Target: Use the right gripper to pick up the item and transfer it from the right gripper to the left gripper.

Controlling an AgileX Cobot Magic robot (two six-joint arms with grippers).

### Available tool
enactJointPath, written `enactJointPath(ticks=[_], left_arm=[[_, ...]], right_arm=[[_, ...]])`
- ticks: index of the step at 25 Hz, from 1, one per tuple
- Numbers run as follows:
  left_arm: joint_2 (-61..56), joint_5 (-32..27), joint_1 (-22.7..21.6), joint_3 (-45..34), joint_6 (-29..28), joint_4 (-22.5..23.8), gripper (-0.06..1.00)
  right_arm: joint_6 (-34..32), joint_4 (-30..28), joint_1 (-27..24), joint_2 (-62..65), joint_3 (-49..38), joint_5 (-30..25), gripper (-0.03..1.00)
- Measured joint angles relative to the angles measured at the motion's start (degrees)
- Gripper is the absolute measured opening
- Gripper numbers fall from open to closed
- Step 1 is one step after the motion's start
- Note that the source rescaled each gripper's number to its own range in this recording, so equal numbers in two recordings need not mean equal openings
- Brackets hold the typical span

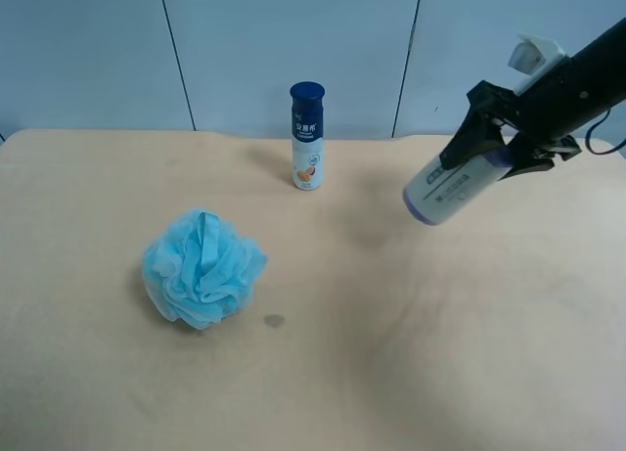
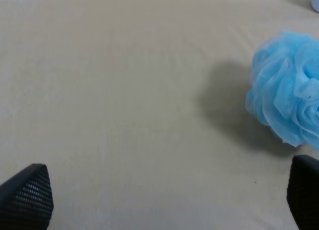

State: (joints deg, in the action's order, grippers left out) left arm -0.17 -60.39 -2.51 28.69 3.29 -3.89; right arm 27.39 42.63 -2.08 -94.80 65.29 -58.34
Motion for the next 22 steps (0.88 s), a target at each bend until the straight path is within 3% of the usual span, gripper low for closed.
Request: enactJointPath(ticks=[5,10,22], left_arm=[[0.00,0.00,0.00,0.00,0.00,0.00,0.85],[0.00,0.00,0.00,0.00,0.00,0.00,0.85],[0.00,0.00,0.00,0.00,0.00,0.00,0.85]], right_arm=[[8.87,16.61,0.00,-5.38,0.08,-6.29,0.00],[15.17,27.62,0.93,-9.60,0.10,-9.73,0.00],[17.43,31.00,10.78,-15.83,7.32,-9.91,0.00]])
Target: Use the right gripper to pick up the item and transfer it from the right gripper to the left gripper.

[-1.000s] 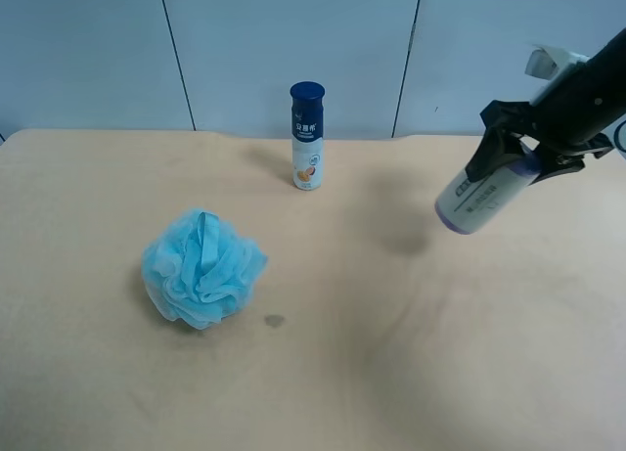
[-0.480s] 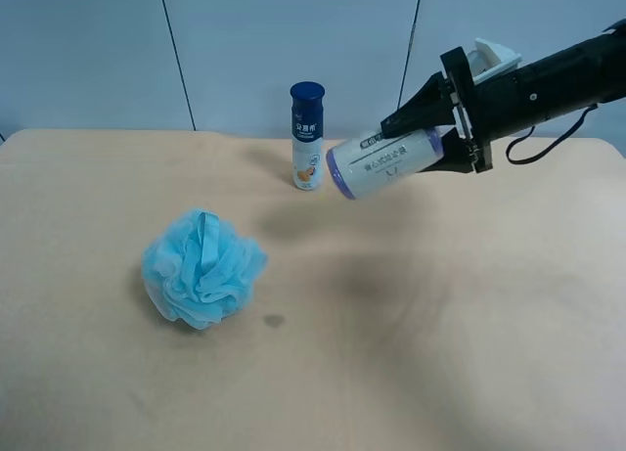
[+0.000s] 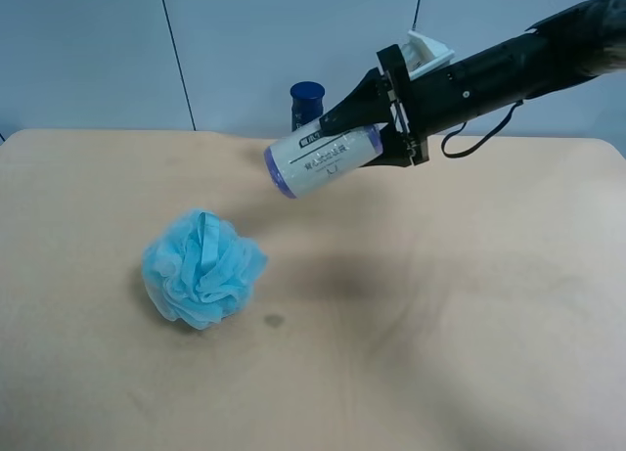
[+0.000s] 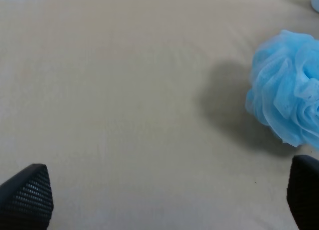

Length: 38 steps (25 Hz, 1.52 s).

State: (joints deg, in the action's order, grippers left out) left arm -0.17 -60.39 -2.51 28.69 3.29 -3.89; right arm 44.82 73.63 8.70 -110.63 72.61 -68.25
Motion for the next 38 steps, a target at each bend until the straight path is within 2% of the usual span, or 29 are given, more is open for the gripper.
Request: enactJointPath(ticks=[6,38], left_arm=[[0.00,0.00,0.00,0.00,0.00,0.00,0.85],[0.00,0.05,0.00,0.00,0.00,0.00,0.85]], right_arm=[[-0.52,2.98,0.84,-5.50,0.91,0.22,0.00],[-1.07,3.30,0.84,-6.17,0.98,0.31,0.00]])
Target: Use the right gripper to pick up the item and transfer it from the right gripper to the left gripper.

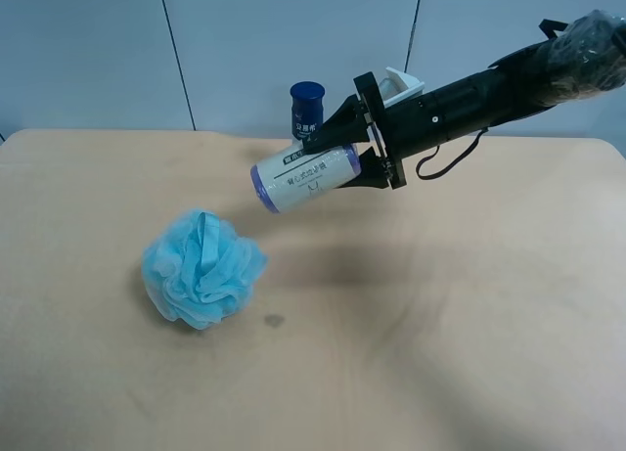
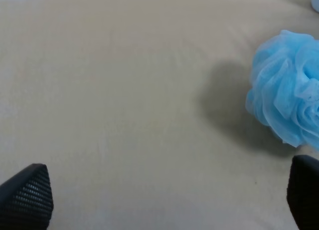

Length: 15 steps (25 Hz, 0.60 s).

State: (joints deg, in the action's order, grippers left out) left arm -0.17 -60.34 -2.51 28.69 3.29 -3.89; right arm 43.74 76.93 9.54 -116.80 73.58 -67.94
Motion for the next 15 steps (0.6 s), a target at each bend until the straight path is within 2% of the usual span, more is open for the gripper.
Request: enactJointPath(ticks=[9,15], left_arm=[[0.78,-0.05,0.00,0.51,-1.59,-0.47,0.85],[7.91,3.09,0.00,2.99,-2.33,-5.65,0.85]], right_arm=[[0.00,-0.05,0.00,0.00,0.00,0.00,0.00],[0.00,-0.05,0.00,0.00,0.00,0.00,0.00]])
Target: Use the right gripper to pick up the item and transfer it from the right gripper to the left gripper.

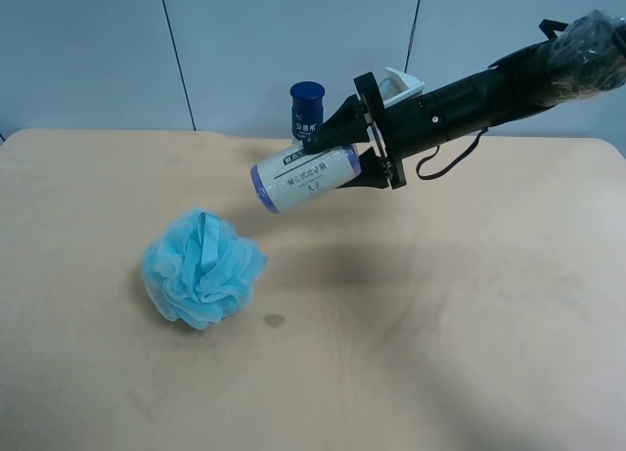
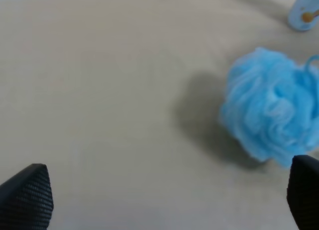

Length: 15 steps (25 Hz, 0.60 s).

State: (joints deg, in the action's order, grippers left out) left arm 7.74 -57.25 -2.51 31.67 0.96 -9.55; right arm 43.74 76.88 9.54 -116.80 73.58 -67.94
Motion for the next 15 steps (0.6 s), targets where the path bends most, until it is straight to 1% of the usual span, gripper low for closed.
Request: enactJointPath(ticks=[5,7,9,11,15], left_arm=[[10.33,2.56,0.00,0.23,0.14,-7.15,0.85],[15.26,3.87,0.00,0.23,1.25,-9.65,0.85],[19.67,5.20,0.00,0.23,3.44,-12.66,0.85],[24.55,6.94,0.00,0.23,6.86,-17.06,0.85],[33.37,9.71,-0.07,0.23,16.08,-27.15,0.85]], right_arm=[[0.00,0.00,0.00,0.00,0.00,0.00,0.00],[0.00,0.00,0.00,0.00,0.00,0.00,0.00],[0.00,0.00,0.00,0.00,0.00,0.00,0.00],[0.00,0.00,0.00,0.00,0.00,0.00,0.00],[0.00,0.00,0.00,0.00,0.00,0.00,0.00]])
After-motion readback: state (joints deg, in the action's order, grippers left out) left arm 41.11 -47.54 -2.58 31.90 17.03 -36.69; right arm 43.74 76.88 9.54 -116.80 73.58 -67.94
